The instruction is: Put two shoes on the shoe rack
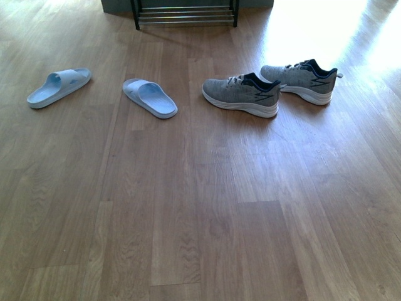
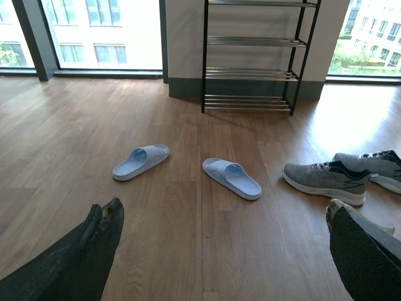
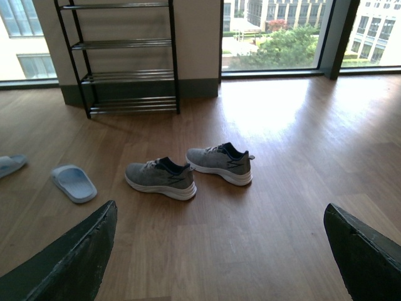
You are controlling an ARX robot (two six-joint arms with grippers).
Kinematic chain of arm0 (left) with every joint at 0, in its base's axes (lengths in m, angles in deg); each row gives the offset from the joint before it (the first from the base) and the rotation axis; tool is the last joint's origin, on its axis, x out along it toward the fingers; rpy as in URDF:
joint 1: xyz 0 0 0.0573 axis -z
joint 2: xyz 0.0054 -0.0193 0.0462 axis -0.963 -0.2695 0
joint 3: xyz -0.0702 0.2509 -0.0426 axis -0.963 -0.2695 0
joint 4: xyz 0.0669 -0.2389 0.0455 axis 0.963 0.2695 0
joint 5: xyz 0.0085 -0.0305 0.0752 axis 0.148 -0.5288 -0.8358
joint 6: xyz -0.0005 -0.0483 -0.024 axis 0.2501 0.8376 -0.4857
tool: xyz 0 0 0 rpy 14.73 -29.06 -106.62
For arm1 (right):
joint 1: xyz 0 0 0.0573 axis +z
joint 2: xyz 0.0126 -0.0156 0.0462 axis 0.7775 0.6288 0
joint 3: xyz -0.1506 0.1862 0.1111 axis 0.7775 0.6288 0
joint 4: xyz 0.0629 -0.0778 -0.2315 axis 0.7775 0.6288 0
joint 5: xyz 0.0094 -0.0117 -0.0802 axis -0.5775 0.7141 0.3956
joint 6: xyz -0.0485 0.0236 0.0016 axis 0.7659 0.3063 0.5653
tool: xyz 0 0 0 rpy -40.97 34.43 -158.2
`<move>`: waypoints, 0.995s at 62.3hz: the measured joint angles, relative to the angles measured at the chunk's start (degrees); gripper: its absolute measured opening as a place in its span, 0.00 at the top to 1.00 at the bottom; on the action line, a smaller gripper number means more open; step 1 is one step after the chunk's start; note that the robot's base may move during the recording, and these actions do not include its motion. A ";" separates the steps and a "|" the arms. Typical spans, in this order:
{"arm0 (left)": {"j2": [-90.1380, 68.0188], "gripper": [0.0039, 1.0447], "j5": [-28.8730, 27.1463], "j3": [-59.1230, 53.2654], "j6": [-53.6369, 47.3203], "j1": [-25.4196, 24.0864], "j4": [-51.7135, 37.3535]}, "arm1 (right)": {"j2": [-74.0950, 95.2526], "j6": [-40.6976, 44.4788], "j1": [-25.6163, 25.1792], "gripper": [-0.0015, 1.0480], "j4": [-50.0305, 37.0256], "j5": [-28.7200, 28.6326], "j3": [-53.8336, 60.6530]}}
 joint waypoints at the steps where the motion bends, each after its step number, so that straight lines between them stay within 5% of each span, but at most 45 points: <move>1: 0.00 0.09 0.00 0.00 0.00 -0.02 0.00 | 0.00 0.00 0.00 0.09 0.00 0.00 0.00; 62: 0.00 0.09 0.00 0.00 0.00 0.00 0.00 | 0.00 0.00 0.00 0.09 0.00 0.00 0.00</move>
